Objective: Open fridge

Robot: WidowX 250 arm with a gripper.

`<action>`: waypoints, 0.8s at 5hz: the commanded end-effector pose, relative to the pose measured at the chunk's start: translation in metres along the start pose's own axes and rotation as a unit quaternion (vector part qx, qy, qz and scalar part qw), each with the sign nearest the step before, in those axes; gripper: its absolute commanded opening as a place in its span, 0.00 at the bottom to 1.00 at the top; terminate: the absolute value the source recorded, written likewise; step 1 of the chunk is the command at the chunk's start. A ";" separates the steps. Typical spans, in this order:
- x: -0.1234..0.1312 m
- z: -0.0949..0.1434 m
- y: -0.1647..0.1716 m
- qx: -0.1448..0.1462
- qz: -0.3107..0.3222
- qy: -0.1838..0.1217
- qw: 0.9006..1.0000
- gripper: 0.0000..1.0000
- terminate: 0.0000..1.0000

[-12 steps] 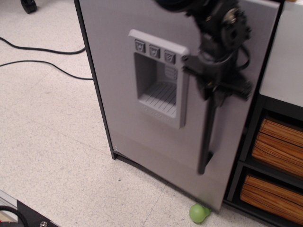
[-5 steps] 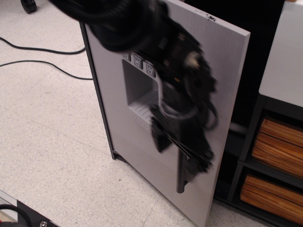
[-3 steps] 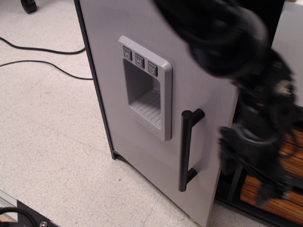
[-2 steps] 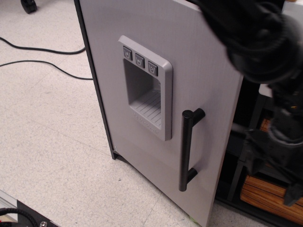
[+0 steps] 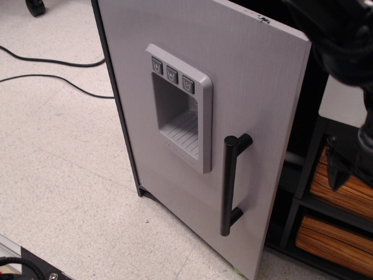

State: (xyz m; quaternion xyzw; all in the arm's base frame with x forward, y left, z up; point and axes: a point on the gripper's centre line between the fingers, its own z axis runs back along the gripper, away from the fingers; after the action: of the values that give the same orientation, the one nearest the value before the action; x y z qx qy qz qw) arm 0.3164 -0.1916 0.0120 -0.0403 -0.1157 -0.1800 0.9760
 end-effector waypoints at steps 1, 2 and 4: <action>0.022 0.035 0.035 0.030 0.058 -0.037 0.997 1.00 0.00; 0.014 0.054 0.059 0.057 0.096 -0.039 0.993 1.00 0.00; -0.027 0.091 0.091 0.064 0.151 -0.008 0.986 1.00 0.00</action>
State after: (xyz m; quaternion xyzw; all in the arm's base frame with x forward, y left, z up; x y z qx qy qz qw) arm 0.2994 -0.0863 0.0664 0.0159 -0.0929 -0.0241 0.9953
